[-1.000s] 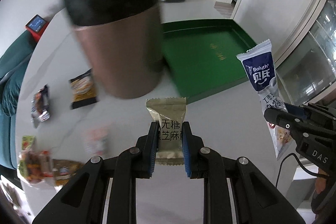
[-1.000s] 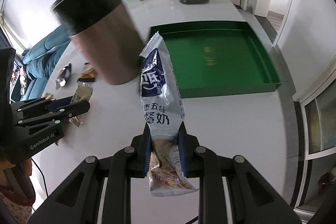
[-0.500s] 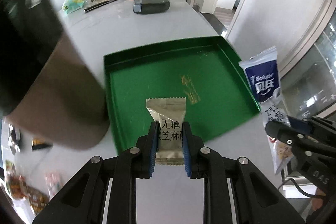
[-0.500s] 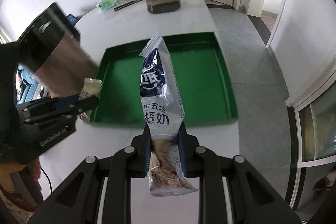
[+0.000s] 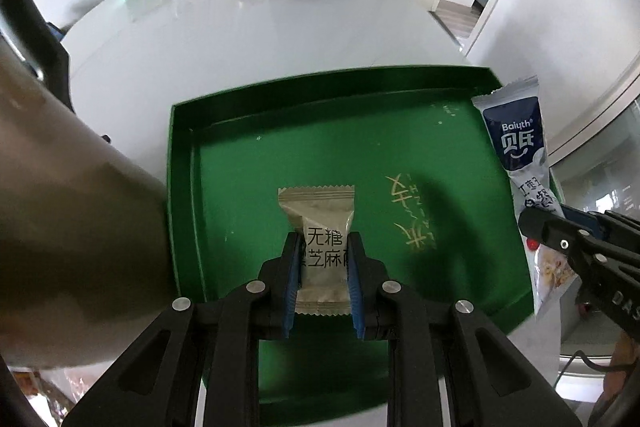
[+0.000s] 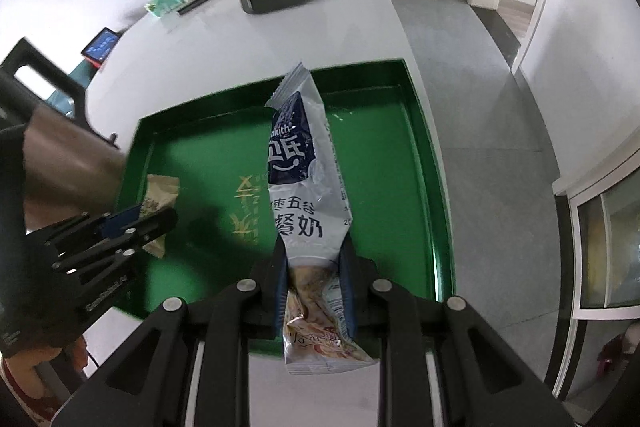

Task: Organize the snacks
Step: 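Carry the beige candy and milk snack bag over the green tray with both grippers, then open the left gripper to drop the candy while the right releases the milk bag, then move both grippers back from the tray toward the remaining snacks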

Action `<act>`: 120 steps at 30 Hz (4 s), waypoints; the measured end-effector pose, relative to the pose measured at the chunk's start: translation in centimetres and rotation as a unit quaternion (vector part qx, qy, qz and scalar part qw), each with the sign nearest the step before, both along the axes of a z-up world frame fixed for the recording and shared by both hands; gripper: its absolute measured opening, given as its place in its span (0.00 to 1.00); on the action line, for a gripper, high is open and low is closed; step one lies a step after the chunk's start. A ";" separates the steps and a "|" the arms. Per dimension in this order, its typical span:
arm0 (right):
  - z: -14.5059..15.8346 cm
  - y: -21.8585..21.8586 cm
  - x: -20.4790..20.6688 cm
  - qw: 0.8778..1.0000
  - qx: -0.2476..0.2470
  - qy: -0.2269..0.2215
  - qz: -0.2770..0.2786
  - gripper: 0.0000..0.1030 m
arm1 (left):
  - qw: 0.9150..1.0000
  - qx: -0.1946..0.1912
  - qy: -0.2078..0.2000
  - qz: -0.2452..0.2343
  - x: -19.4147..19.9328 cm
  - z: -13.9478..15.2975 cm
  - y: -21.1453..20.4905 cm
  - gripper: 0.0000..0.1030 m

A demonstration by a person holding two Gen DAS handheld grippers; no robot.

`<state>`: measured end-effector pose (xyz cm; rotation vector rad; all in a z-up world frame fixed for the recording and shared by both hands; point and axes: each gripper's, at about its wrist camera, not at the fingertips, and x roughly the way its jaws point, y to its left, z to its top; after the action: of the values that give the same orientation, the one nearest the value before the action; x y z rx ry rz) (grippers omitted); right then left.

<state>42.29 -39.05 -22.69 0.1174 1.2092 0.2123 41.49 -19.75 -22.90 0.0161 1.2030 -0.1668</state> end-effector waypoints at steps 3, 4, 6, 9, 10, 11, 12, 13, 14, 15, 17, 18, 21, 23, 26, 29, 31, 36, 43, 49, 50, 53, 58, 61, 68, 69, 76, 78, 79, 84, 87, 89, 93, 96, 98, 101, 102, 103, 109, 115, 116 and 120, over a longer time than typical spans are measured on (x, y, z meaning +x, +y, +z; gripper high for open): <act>-1.0 -0.2 0.7 1.000 -0.001 0.010 -0.004 0.18 | 1.000 -0.004 0.005 0.006 0.4 -0.6 0.1 0.18; -1.2 -0.3 0.8 1.000 -0.003 0.012 -0.004 0.18 | 1.000 -0.004 0.006 0.007 0.4 -0.6 0.1 0.18; -1.4 -0.3 1.1 1.000 -0.011 0.011 -0.002 0.18 | 1.000 -0.001 0.009 0.007 0.5 -0.9 0.0 0.18; -1.7 0.0 1.6 1.000 -0.015 0.015 0.000 0.18 | 1.000 0.005 0.013 0.005 0.7 -1.4 -0.2 0.18; -1.9 0.0 1.7 1.000 -0.016 0.017 0.001 0.18 | 1.000 0.006 0.016 0.005 0.9 -1.6 -0.3 0.18; -2.0 0.0 1.8 1.000 -0.017 0.020 0.003 0.18 | 1.000 0.006 0.016 0.004 0.8 -1.7 -0.3 0.18; -2.2 0.0 1.8 1.000 -0.019 0.023 0.004 0.18 | 1.000 0.009 0.010 0.004 0.8 -1.6 -0.4 0.19; -2.3 0.1 1.9 0.999 -0.019 0.025 0.003 0.18 | 1.000 0.011 0.010 0.003 0.8 -1.7 -0.5 0.19; -2.5 0.2 2.1 0.999 -0.020 0.028 0.003 0.18 | 1.000 0.012 0.012 0.002 0.8 -1.7 -0.6 0.19; -2.8 0.3 2.2 0.999 -0.019 0.033 0.004 0.19 | 1.000 0.013 0.011 0.002 0.9 -1.6 -0.8 0.19; -3.0 0.4 2.5 0.999 -0.010 0.035 0.004 0.21 | 1.000 0.014 0.008 0.006 0.7 -1.7 -1.2 0.23; -3.1 0.4 2.5 0.999 -0.011 0.035 0.006 0.22 | 1.000 0.016 0.006 0.008 0.6 -1.8 -1.4 0.36; -3.1 0.8 3.1 0.999 -0.025 0.035 0.014 0.24 | 1.000 0.021 0.004 0.014 0.4 -2.2 -1.6 0.58; -3.1 1.0 3.3 0.999 -0.030 0.034 0.016 0.25 | 0.999 0.030 0.002 0.015 0.3 -2.3 -2.1 0.58; -3.1 1.1 3.6 0.999 -0.036 0.035 0.019 0.25 | 0.999 0.031 0.004 0.017 0.4 -2.2 -2.3 0.58; -3.1 0.8 3.7 0.999 -0.028 0.036 0.015 0.25 | 0.999 0.029 0.009 0.017 0.4 -2.1 -2.4 0.60; -3.1 0.5 3.9 0.999 -0.017 0.044 0.007 0.26 | 0.999 0.022 0.016 0.022 0.8 -2.1 -2.2 0.68; -2.2 0.3 3.7 0.999 -0.017 0.027 0.004 1.00 | 0.999 0.030 0.010 0.020 0.7 -1.9 -2.5 0.78; -2.0 0.0 3.9 0.999 -0.028 0.028 -0.016 1.00 | 0.999 0.038 0.010 0.021 0.8 -2.2 -3.2 0.98; -0.8 0.0 3.1 0.999 -0.033 0.003 -0.019 1.00 | 0.999 0.037 0.007 0.020 0.5 -1.9 -3.0 0.98; -0.7 -0.1 3.1 0.999 -0.031 0.003 -0.021 1.00 | 0.999 0.040 0.006 0.016 0.4 -1.9 -3.1 0.98; -0.3 -0.4 2.8 0.999 -0.036 0.000 -0.025 1.00 | 0.999 0.036 0.004 0.016 0.1 -1.7 -2.9 0.98; 1.4 -1.1 1.4 0.999 -0.035 -0.019 -0.033 1.00 | 1.000 0.019 0.008 0.013 -0.7 -0.7 -2.6 0.98; 2.6 -1.9 -0.2 0.998 -0.023 -0.037 -0.039 1.00 | 1.000 0.014 -0.003 0.006 -2.2 0.6 -2.4 0.98; 5.1 -1.9 -5.2 0.997 -0.003 -0.071 -0.038 1.00 | 1.000 -0.003 -0.023 0.007 -5.6 3.5 -0.9 0.98; 5.4 -1.7 -5.7 0.997 -0.003 -0.074 -0.036 1.00 | 1.000 -0.004 -0.026 0.007 -6.0 3.9 -0.7 0.98; 8.0 1.3 -9.7 0.995 -0.011 -0.097 -0.012 1.00 | 0.999 -0.007 -0.050 0.016 -10.3 6.5 1.8 0.98; 8.4 2.2 -10.6 0.995 -0.010 -0.101 -0.003 1.00 | 0.998 -0.007 -0.055 0.020 -11.4 7.1 2.6 0.98; 8.5 2.6 -11.0 0.995 -0.010 -0.103 0.000 1.00 | 0.998 -0.007 -0.057 0.023 -11.9 7.3 3.1 0.98; 8.9 5.2 -13.2 0.994 -0.012 -0.106 0.017 1.00 | 0.997 -0.006 -0.063 0.036 -14.1 8.0 5.4 0.98; 8.9 7.3 -14.4 0.994 -0.008 -0.104 0.029 1.00 | 0.997 -0.003 -0.068 0.046 -15.3 8.4 7.3 0.98; 9.1 8.7 -15.1 0.994 -0.009 -0.104 0.038 1.00 | 0.996 -0.002 -0.071 0.053 -16.0 8.7 8.8 0.98; 9.6 12.2 -16.4 0.993 -0.010 -0.107 0.052 1.00 | 0.995 -0.003 -0.075 0.066 -17.3 9.1 12.3 0.98; 9.8 15.5 -17.2 0.993 -0.001 -0.100 0.061 1.00 | 0.994 0.001 -0.077 0.081 -18.0 9.3 15.7 0.98; 9.8 17.8 -17.8 0.993 0.005 -0.094 0.069 1.00 | 0.993 0.004 -0.074 0.093 -18.3 9.1 18.4 0.98; 9.3 21.5 -18.3 0.993 0.006 -0.085 0.078 1.00 | 0.992 0.008 -0.069 0.110 -18.4 8.8 22.4 0.98; 9.1 22.7 -18.4 0.993 0.007 -0.080 0.082 1.00 | 0.991 0.010 -0.067 0.114 -18.5 8.7 23.6 0.98; 9.0 23.6 -18.5 0.993 0.008 -0.077 0.085 1.00 | 0.991 0.012 -0.065 0.119 -18.5 8.5 25.0 0.98; 7.7 30.5 -18.2 0.994 0.003 -0.064 0.088 1.00 | 0.989 0.021 -0.063 0.130 -18.0 7.6 32.1 0.98; 7.2 35.5 -16.8 0.995 0.006 -0.055 0.083 1.00 | 0.990 0.022 -0.062 0.125 -16.7 6.5 37.0 0.98; 7.2 36.2 -16.4 0.995 0.006 -0.055 0.081 1.00 | 0.990 0.019 -0.060 0.124 -16.3 6.3 37.8 0.98; 6.6 38.8 -14.8 0.996 0.006 -0.051 0.074 1.00 | 0.991 0.018 -0.055 0.121 -14.9 5.5 40.1 0.98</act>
<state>27.50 -0.22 -16.09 0.0262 1.1154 0.3510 26.61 20.30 -17.40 -0.0893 1.0883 0.0683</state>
